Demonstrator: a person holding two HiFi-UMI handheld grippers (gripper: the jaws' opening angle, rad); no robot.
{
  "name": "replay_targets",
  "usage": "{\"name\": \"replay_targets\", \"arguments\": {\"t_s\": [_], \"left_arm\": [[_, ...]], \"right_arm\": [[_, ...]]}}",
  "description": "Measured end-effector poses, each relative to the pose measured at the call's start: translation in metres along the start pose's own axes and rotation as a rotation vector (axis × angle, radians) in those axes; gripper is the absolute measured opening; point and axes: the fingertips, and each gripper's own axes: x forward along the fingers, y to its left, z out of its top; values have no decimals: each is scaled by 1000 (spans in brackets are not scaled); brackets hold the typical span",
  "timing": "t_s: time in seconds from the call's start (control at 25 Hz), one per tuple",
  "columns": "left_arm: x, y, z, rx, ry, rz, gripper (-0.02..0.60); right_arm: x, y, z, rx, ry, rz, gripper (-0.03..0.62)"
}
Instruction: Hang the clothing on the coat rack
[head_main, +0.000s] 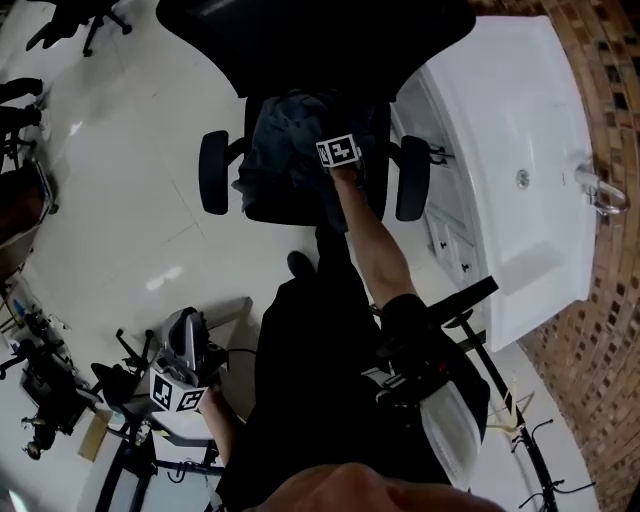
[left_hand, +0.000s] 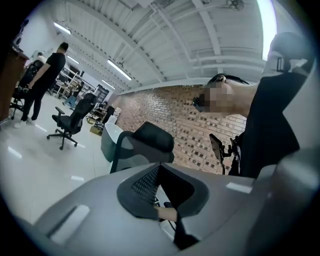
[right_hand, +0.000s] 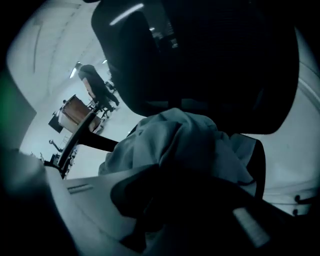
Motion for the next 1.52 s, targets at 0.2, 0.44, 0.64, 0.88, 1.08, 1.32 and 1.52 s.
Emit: {"name": "replay_targets", "arguments": {"t_s": [0.2,0.44,0.64,0.88,1.08,1.32,1.52], "left_arm": [[42,17,-50,-51,83,-41,0],[92,57,-174,-68,380,-151,0],[154,126,-278,154,663,-210,0],[290,185,-348,618,914,-353,186],[339,223,-421,889,1169,-496,348],[356,204,-429,781,1099,-594,71],[308,182,-379,595,998,-614,67]], "right_arm": [[-52,108,-31,-484,-39,125,21],[-40,148,-161,-614,178,258,113],[-81,95,-158,-334,61,129,342],[-75,16,-121,-88,-118,-27,341],[-25,16,-120,-284,24,-78,321],[-48,17,-111,-219,-55,-119,26],[-100,24,-93,-110,-188,-174,25]]}}
